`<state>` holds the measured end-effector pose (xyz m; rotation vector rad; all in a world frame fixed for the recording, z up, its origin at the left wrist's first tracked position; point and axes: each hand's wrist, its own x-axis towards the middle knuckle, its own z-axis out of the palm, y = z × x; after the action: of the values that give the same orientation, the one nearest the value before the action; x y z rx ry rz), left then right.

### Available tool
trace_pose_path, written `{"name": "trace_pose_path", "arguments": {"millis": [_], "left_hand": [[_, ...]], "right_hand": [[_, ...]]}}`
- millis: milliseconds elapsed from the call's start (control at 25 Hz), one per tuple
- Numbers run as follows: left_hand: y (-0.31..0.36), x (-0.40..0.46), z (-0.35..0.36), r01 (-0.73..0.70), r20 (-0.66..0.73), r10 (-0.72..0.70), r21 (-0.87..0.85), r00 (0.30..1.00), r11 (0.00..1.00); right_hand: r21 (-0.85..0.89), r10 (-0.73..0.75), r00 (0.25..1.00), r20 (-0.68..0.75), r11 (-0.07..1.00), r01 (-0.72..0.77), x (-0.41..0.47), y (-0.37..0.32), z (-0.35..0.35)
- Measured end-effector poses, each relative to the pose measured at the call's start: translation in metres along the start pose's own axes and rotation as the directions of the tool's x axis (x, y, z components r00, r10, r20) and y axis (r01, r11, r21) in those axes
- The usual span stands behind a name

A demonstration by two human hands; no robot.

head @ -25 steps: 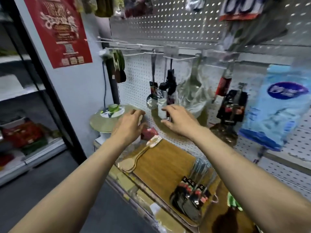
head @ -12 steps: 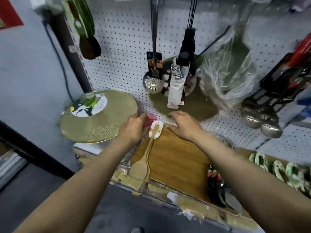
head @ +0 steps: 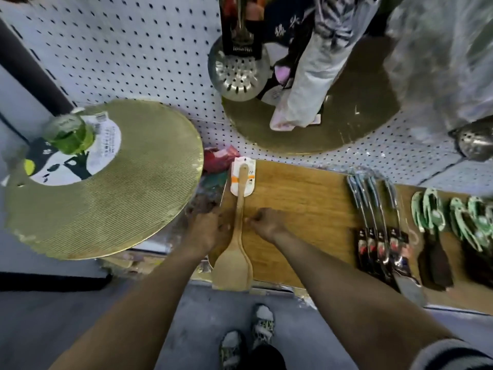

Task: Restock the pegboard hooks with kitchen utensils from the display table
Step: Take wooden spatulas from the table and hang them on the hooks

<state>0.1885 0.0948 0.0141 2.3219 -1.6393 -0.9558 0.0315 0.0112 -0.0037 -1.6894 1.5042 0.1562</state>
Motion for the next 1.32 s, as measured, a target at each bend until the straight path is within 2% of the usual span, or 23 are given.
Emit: {"name": "trace_pose_path", "arguments": {"millis": [80, 160, 400, 480, 520, 600, 680, 840, 960, 1040, 1120, 1240, 1320], "left_hand": [[-0.011, 0.012, 0.013, 0.018, 0.051, -0.015, -0.049, 0.999, 0.999], [-0.019, 0.02, 0.022, 0.033, 0.067, -0.029, -0.067, 0.997, 0.997], [-0.024, 0.03, 0.035, 0.069, 0.08, -0.068, -0.001, 0.994, 0.998], [-0.023, 0.036, 0.038, 0.085, 0.1, -0.081, -0.034, 0.992, 0.996], [-0.02, 0.039, 0.041, 0.093, 0.097, -0.088, -0.057, 0.991, 0.994], [-0.008, 0.044, 0.046, 0.142, 0.077, -0.135, -0.102, 0.988, 0.985], [0.004, 0.052, 0.053, 0.193, 0.06, -0.186, -0.157, 0.981, 0.969], [0.024, 0.07, 0.072, 0.308, 0.019, -0.315, -0.273, 0.949, 0.911], [0.033, 0.078, 0.082, 0.395, -0.05, -0.417, -0.237, 0.908, 0.888], [0.036, 0.079, 0.085, 0.428, -0.036, -0.447, -0.228, 0.894, 0.874], [0.036, 0.076, 0.085, 0.424, 0.028, -0.432, -0.26, 0.901, 0.867], [0.041, 0.055, 0.08, 0.343, 0.112, -0.324, -0.293, 0.939, 0.893], [0.049, 0.036, 0.08, 0.285, 0.121, -0.258, -0.362, 0.959, 0.888]], "right_hand": [[0.092, 0.105, 0.994, -0.011, 0.99, -0.104, 0.022, -0.003, 0.022], [0.112, 0.175, 0.985, -0.006, 0.979, -0.173, 0.039, -0.005, 0.038], [0.043, 0.223, 0.972, -0.071, 0.974, -0.221, 0.057, -0.007, 0.051], [0.136, 0.258, 0.963, -0.08, 0.96, -0.246, 0.054, 0.0, 0.04], [0.243, 0.285, 0.957, -0.061, 0.934, -0.262, 0.053, 0.007, 0.034], [0.488, 0.321, 0.947, -0.001, 0.827, -0.28, 0.043, 0.022, 0.022], [0.634, 0.347, 0.937, 0.033, 0.718, -0.288, 0.029, 0.036, 0.01], [0.721, 0.345, 0.936, 0.065, 0.632, -0.283, -0.002, 0.058, -0.007], [0.72, 0.352, 0.933, 0.079, 0.627, -0.298, -0.014, 0.074, -0.006], [0.735, 0.353, 0.933, 0.07, 0.614, -0.287, -0.017, 0.082, -0.005], [0.755, 0.369, 0.928, 0.053, 0.593, -0.279, -0.021, 0.088, -0.005], [0.777, 0.374, 0.927, 0.032, 0.574, -0.258, -0.037, 0.093, -0.009], [0.809, 0.37, 0.929, 0.021, 0.539, -0.233, -0.056, 0.098, -0.017]]}}
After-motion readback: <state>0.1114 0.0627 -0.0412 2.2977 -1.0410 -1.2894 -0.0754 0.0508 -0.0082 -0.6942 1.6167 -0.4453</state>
